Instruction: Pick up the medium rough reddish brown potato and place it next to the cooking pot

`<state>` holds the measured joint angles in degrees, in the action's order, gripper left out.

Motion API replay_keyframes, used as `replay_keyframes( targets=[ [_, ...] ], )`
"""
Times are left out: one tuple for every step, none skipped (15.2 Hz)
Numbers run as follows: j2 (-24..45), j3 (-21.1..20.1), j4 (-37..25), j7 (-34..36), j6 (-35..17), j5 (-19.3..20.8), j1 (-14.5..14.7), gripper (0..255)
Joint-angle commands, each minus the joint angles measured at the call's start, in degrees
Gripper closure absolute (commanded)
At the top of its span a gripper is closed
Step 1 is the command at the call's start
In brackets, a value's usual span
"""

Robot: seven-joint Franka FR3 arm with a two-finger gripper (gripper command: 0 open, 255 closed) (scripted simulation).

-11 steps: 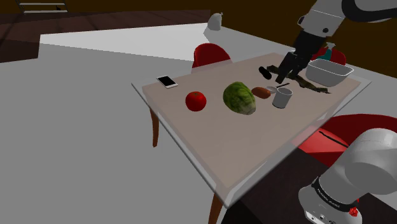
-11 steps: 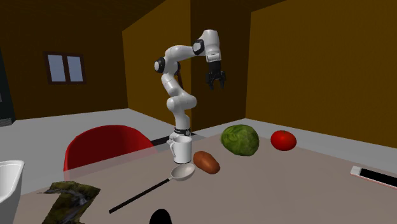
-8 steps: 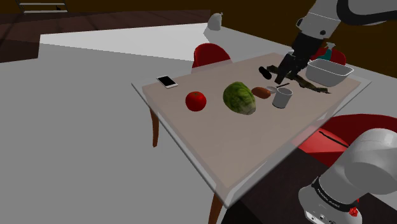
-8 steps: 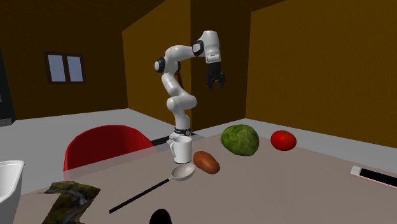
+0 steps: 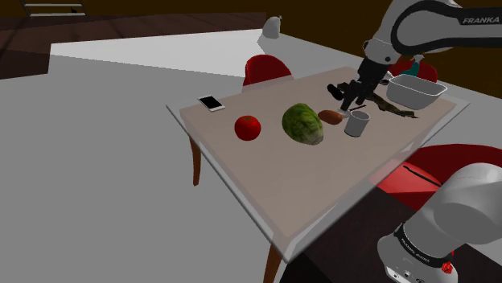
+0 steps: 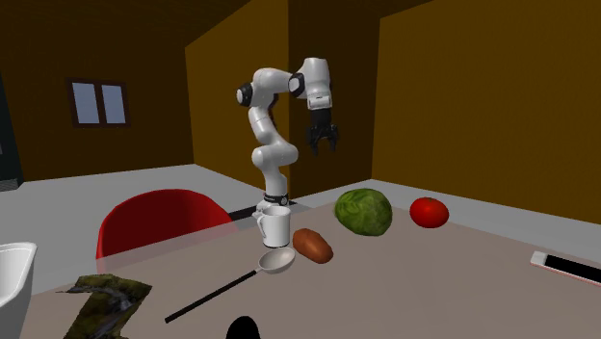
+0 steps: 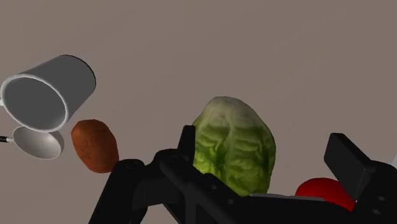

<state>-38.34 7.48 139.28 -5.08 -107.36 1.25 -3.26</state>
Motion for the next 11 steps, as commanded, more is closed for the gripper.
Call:
replay_keyframes(
  targets=[
    [2.76,1.79,0.29,-2.16,-3.19,1.15,-0.66,0],
    [4.21,2.59,0.23,-3.1,-4.63,1.6,-0.93,0],
    [5.71,3.39,0.1,-4.04,-6.06,2.0,-1.19,0],
    [7.28,4.2,-0.11,-4.97,-7.47,2.37,-1.42,0],
    [8.89,5.0,-0.39,-5.92,-8.87,2.68,-1.64,0],
    [10.55,5.81,-0.75,-6.86,-10.25,2.94,-1.84,0],
    [12.27,6.61,-1.18,-7.82,-11.61,3.14,-2.01,0],
    [14.02,7.41,-1.69,-8.79,-12.95,3.28,-2.17,0],
    [15.82,8.21,-2.26,-9.78,-14.25,3.34,-2.31,0],
    [17.66,8.99,-2.91,-10.79,-15.52,3.33,-2.44,0],
    [19.54,9.78,-3.63,-11.82,-16.76,3.24,-2.54,0]
  ],
)
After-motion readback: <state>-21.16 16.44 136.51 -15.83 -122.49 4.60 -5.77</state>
